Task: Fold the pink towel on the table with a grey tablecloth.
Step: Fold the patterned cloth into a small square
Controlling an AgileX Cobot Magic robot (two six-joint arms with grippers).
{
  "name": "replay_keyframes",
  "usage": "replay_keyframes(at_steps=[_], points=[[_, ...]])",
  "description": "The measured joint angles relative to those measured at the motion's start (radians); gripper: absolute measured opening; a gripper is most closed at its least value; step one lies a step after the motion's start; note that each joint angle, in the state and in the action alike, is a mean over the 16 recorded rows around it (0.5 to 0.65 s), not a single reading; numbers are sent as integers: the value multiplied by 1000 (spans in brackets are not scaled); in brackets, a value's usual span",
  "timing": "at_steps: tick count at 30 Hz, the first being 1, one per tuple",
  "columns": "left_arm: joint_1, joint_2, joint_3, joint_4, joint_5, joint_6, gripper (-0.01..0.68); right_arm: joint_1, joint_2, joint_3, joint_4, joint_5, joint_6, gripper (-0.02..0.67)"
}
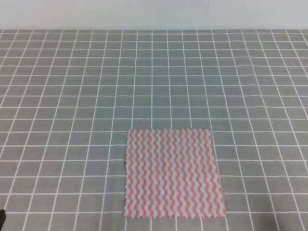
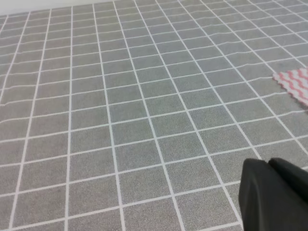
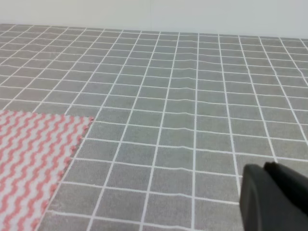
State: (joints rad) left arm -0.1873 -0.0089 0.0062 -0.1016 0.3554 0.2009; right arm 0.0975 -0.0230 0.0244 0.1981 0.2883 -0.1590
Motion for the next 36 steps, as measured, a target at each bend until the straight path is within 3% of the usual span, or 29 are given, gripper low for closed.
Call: replay_keyframes(at_steps=[23,36], points=[[0,0,0,39,-8,9,-3,0,-2,3,0,-2,0,-16],[0,-11,9,-25,-29,6,-3,0,2,-2,0,1,0,-16]])
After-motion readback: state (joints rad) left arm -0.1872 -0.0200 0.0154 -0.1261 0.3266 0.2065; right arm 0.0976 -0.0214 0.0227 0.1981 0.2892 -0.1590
